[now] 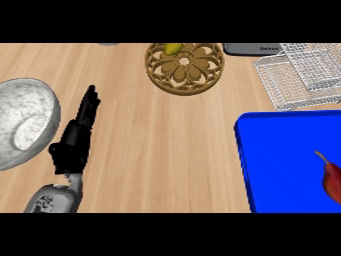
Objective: Pick the pear from the tray and place it in the tiered basket
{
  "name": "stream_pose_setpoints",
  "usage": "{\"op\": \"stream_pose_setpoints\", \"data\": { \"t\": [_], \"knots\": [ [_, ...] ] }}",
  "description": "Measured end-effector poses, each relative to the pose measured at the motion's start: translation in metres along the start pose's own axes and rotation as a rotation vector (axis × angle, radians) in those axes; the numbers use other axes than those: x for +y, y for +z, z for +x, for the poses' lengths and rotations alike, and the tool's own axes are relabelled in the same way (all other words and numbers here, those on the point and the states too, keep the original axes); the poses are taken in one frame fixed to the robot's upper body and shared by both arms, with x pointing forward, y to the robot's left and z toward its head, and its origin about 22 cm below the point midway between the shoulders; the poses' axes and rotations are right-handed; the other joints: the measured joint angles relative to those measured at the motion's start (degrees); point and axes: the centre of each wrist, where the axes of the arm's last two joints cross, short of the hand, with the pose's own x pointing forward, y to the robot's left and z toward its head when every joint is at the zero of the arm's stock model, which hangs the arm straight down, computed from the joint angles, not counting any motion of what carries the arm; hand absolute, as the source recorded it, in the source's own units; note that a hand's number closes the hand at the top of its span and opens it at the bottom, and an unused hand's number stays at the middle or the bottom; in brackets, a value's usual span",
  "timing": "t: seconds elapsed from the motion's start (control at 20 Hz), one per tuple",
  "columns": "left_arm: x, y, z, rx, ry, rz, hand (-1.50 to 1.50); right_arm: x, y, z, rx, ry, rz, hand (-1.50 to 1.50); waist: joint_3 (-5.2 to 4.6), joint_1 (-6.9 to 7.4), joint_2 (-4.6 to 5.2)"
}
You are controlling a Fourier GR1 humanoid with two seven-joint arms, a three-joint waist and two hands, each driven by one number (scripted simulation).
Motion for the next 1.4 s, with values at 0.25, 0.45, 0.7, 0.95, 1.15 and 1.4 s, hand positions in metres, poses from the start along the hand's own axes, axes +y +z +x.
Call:
{"op": "stream_pose_setpoints", "data": {
  "t": [0.25,0.45,0.7,0.95,1.15,1.4],
  "knots": [
    [-0.006,-0.001,0.003,-0.002,-0.002,-0.005,0.00,0.009,-0.010,-0.003,-0.015,-0.009,0.010,-1.50,0.01,-0.05,0.00],
    [-0.003,-0.003,0.001,-0.002,-0.002,-0.008,0.00,0.011,-0.013,-0.007,-0.011,-0.013,0.028,-1.50,0.02,-0.07,0.02],
    [-0.002,-0.001,0.001,0.005,-0.001,-0.005,0.00,0.007,-0.024,-0.001,-0.016,-0.013,0.044,-1.50,-0.02,-0.16,-0.05],
    [-0.002,0.004,0.000,0.004,-0.003,-0.006,0.00,0.014,-0.040,0.004,-0.017,-0.019,0.062,-1.50,-0.01,-0.17,-0.06],
    [0.001,0.005,-0.001,0.005,-0.001,-0.001,0.00,0.021,-0.044,0.007,-0.026,-0.029,0.070,-1.50,-0.01,-0.28,-0.07],
    [-0.004,0.002,-0.001,0.007,-0.003,-0.006,0.00,0.032,-0.049,0.004,-0.021,-0.041,0.074,-1.50,0.01,-0.28,-0.04]
  ]
}}
